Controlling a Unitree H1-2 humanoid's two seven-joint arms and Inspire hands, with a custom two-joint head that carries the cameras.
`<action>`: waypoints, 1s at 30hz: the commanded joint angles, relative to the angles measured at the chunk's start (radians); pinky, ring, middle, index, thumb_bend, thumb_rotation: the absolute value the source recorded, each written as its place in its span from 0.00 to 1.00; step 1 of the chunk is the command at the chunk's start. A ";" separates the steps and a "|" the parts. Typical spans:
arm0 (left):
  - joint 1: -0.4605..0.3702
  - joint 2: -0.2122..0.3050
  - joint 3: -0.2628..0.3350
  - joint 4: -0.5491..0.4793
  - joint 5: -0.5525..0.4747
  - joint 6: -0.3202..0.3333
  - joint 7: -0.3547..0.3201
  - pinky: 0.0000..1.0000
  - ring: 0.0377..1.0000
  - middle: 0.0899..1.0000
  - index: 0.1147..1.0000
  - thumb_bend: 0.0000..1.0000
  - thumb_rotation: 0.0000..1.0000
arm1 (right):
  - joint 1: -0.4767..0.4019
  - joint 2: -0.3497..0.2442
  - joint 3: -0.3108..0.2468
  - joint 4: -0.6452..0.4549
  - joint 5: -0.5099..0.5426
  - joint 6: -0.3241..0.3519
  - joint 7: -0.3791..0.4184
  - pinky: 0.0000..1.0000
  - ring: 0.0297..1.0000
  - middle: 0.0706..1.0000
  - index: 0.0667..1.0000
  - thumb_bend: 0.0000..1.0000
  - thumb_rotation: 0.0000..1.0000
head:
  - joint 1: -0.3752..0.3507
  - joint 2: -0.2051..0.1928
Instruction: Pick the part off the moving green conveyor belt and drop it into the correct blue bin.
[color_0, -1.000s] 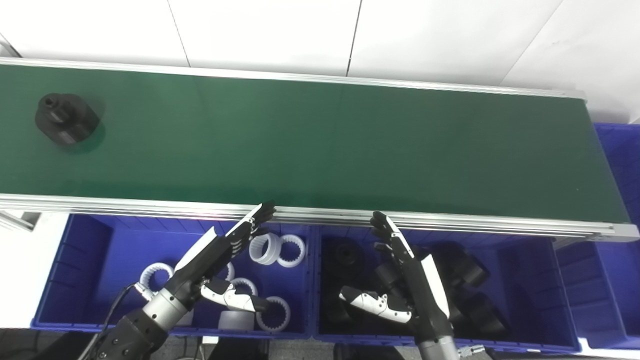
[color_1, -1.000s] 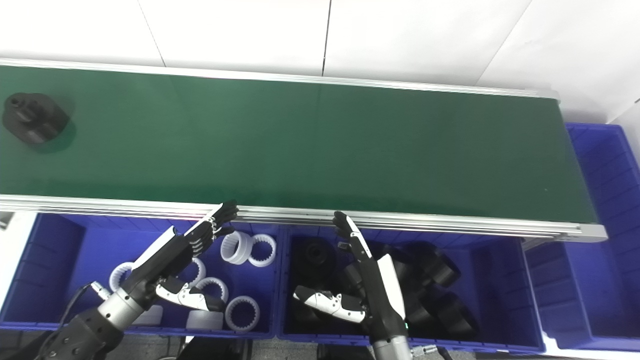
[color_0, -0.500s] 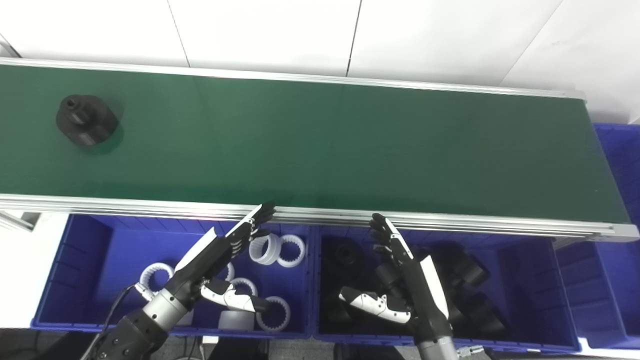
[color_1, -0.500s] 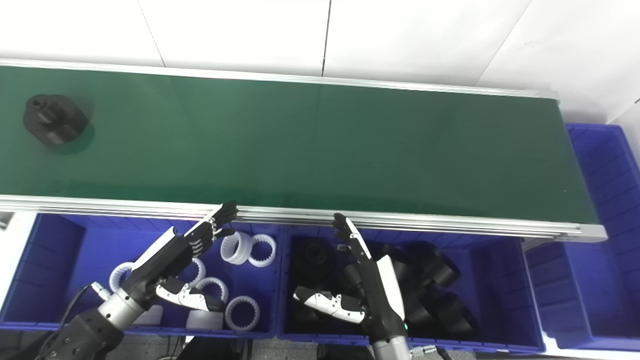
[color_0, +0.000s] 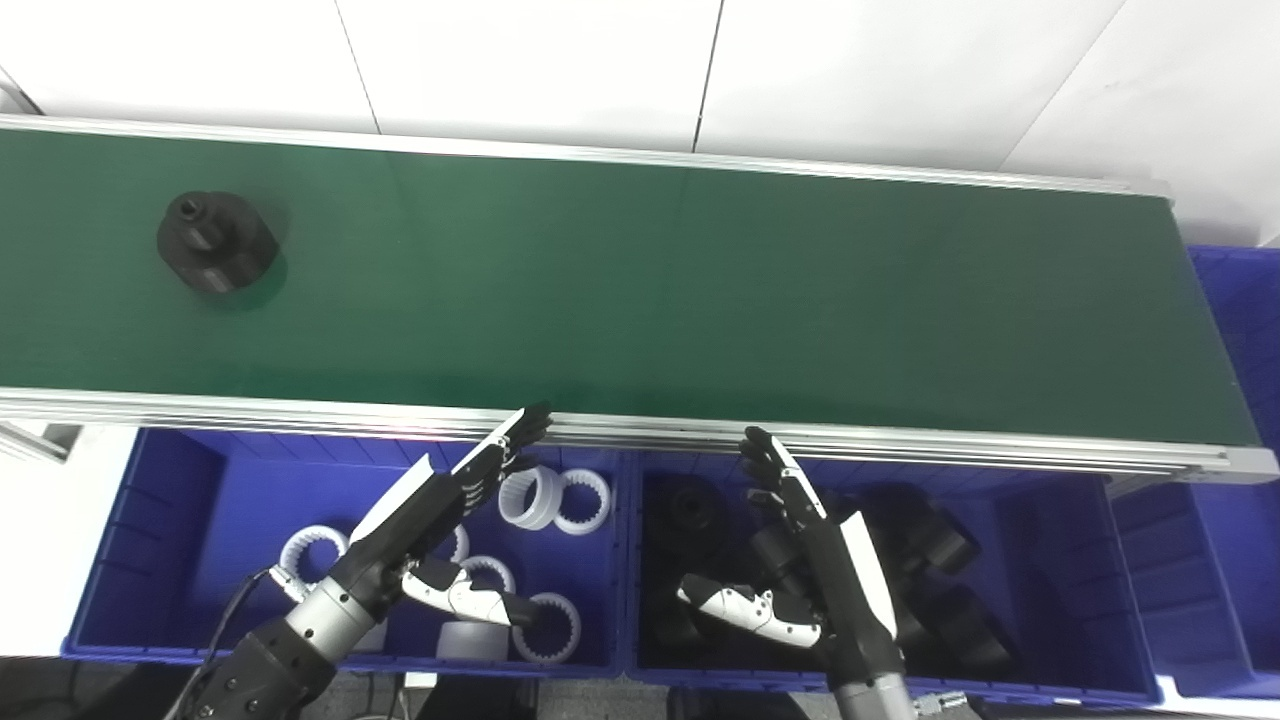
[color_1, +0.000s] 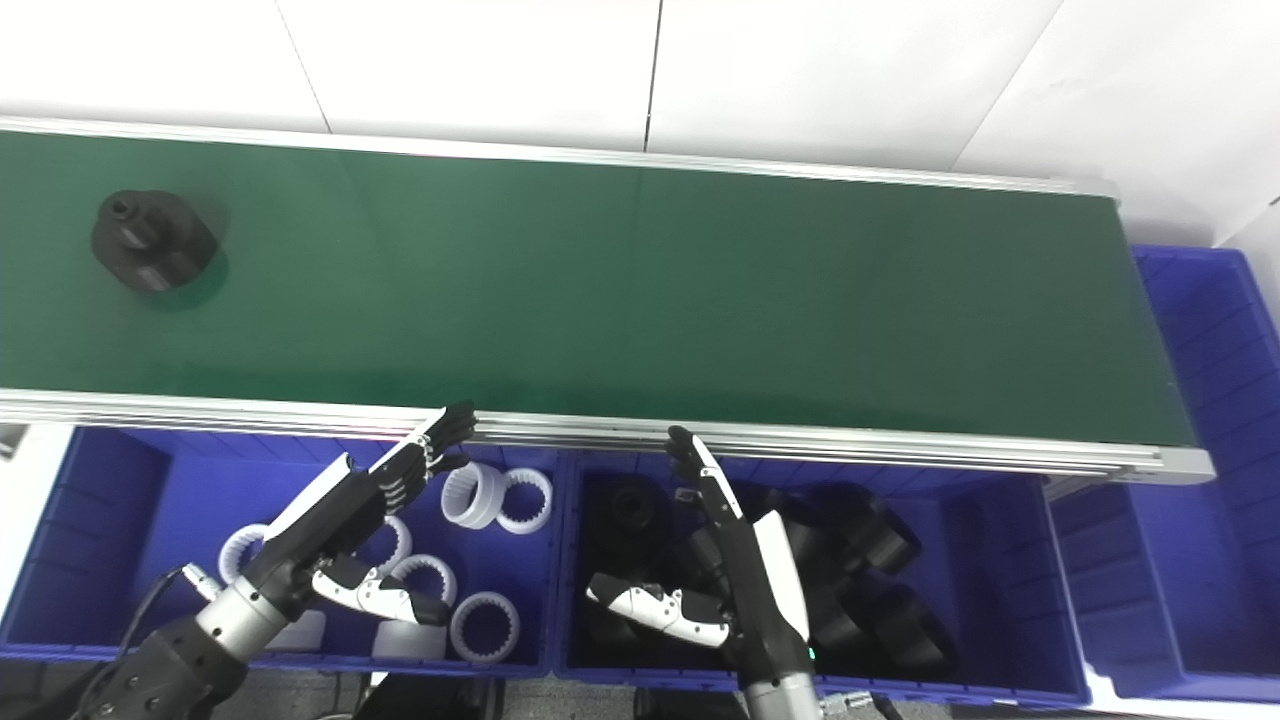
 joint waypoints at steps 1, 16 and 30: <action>0.005 0.000 -0.010 -0.004 -0.001 -0.036 -0.001 0.88 1.00 1.00 1.00 0.97 0.28 | 0.011 -0.014 -0.006 0.007 0.024 -0.082 -0.011 0.78 0.86 0.88 0.94 0.85 0.42 | 0.068 -0.044; -0.015 -0.043 -0.062 0.089 0.075 -0.083 0.049 0.90 0.98 0.99 0.98 0.94 0.34 | -0.024 -0.057 -0.036 0.150 0.072 -0.239 -0.025 0.79 0.88 0.91 0.95 0.85 0.41 | 0.186 -0.196; -0.052 -0.018 -0.133 0.135 0.092 -0.083 0.141 0.90 0.97 1.00 0.98 0.93 0.36 | -0.043 -0.060 -0.032 0.184 0.061 -0.245 -0.043 0.75 0.86 0.90 0.94 0.86 0.39 | 0.169 -0.242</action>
